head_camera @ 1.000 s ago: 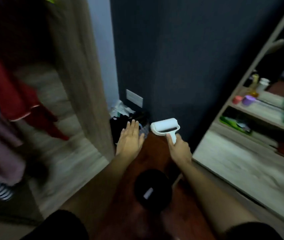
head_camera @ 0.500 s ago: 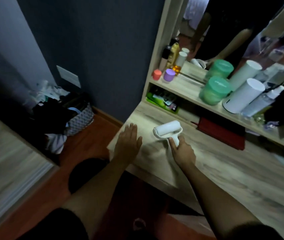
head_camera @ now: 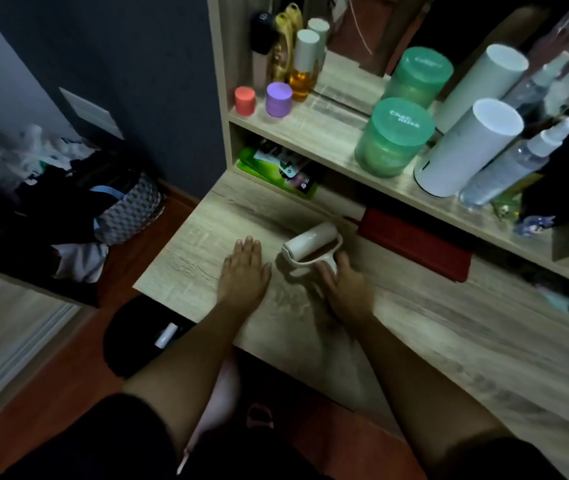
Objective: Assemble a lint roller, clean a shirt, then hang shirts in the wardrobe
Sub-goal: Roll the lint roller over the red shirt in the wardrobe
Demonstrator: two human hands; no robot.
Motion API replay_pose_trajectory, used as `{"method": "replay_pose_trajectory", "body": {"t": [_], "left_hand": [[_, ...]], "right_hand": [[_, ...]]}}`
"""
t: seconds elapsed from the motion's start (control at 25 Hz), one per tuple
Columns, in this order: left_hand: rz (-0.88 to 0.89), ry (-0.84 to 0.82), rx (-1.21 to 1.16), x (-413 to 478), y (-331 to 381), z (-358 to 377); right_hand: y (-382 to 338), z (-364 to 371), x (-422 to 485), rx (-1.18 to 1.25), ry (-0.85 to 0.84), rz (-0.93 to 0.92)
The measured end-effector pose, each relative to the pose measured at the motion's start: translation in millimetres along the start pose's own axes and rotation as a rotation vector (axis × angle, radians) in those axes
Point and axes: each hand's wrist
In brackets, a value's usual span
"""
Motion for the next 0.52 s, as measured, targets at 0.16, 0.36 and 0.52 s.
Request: {"method": "replay_pose_trajectory", "body": {"t": [0.16,0.36,0.52], "left_hand": [[-0.038,0.0,0.037,-0.3,3.1,8.5],[-0.045,0.008,0.03,0.1,2.9,-3.9],[-0.016,0.092,0.086,-0.7,-8.2,-45.8]], "right_hand": [[4.9,1.3,1.7,-0.043,0.065,-0.061],[2.5,-3.0,-1.1,-0.199,0.124,-0.026],[-33.3,-11.7,-8.9,-0.171,0.255,-0.259]]}}
Point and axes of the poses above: each hand's wrist, its own x-axis towards the middle knuckle, its own z-axis out of the palm, y = z × x, and after that the axes turned 2 degrees about x, right-handed
